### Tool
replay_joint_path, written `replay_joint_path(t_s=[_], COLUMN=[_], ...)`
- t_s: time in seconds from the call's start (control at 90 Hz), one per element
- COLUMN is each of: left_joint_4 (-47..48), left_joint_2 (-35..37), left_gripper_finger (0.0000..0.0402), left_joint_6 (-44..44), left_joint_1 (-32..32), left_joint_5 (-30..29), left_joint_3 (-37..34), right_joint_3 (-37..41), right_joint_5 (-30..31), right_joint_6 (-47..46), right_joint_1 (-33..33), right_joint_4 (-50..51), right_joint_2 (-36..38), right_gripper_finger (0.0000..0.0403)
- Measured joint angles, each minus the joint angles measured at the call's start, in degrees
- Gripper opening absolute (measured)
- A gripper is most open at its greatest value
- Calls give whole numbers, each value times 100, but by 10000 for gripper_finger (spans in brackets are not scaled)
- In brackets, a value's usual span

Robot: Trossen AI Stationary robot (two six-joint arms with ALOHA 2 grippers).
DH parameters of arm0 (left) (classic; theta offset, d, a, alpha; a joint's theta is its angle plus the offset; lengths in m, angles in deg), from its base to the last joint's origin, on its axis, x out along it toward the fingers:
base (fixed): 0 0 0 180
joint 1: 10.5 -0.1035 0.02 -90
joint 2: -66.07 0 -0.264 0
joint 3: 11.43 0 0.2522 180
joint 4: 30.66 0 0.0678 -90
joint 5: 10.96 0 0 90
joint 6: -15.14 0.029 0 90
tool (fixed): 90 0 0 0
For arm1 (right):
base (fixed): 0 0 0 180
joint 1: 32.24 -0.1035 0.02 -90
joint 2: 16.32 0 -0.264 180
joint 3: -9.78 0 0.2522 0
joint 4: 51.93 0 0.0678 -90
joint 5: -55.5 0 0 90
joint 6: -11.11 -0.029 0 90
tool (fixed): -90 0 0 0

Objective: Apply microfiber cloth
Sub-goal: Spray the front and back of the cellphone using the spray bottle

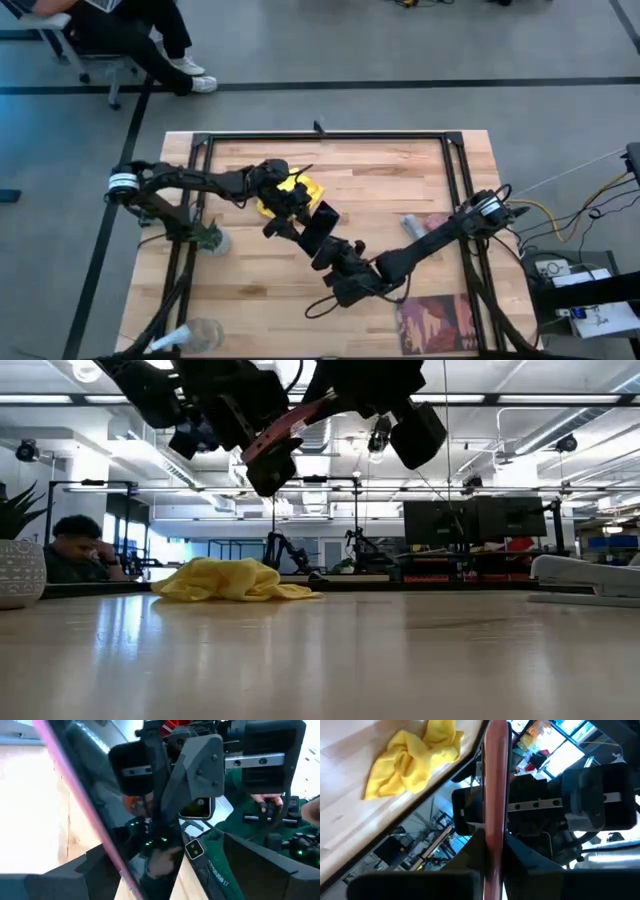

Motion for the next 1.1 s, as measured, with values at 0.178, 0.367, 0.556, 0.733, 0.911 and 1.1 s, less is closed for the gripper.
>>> replay_joint_path(t_s=[0.178, 0.367, 0.556, 0.733, 0.911, 1.1], left_joint_4=[11, 24, 44, 26, 38, 122], left_joint_2=[-2, -11, -11, -9, 75, 404], left_gripper_finger=[210, 80, 13, 25, 8, 9], left_joint_6=[-2, -21, -90, -39, -17, -18], left_joint_1=[23, 19, 0, -72, -210, -421], left_joint_5=[-71, -119, -9, -33, 5, -6], left_joint_3=[0, -13, -13, 14, 22, 22], right_joint_3=[-2, -11, -4, 0, 2, 2], right_joint_5=[-20, -42, -66, -159, -114, -102], right_joint_6=[-20, -152, -815, -1600, -2244, -2432], right_joint_1=[15, 11, 7, 29, 42, 35], right_joint_4=[-52, -72, -9, -33, -35, -30], right_joint_2=[0, 7, 7, 7, 7, 132], right_gripper_finger=[22, 21, 55, 112, 151, 168])
